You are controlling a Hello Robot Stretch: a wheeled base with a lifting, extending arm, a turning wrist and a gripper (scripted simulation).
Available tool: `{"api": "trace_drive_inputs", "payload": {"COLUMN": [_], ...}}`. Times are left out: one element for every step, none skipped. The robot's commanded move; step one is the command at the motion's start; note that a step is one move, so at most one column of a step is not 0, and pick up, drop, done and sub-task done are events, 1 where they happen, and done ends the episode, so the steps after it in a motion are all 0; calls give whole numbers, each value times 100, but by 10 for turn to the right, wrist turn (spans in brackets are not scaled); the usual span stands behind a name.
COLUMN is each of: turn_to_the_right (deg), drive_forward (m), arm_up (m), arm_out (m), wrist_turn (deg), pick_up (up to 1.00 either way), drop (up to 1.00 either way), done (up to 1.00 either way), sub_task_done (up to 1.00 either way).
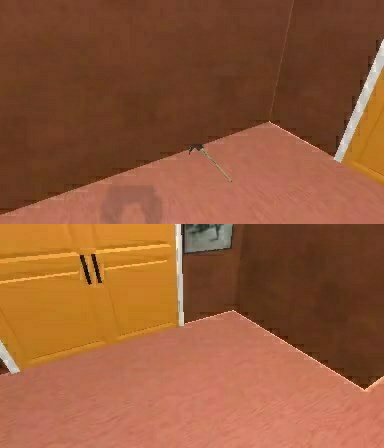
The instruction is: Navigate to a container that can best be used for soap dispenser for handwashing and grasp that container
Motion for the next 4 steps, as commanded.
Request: {"api": "trace_drive_inputs", "payload": {"turn_to_the_right": [-360,0,0,-450], "drive_forward": [0,100,15,0], "arm_up": [0,0,0,0], "arm_out": [0,0,0,0], "wrist_turn": [0,0,0,0], "pick_up": [0,0,0,0], "drop": [0,0,0,0], "done": [0,0,0,0], "sub_task_done": [0,0,0,0]}}
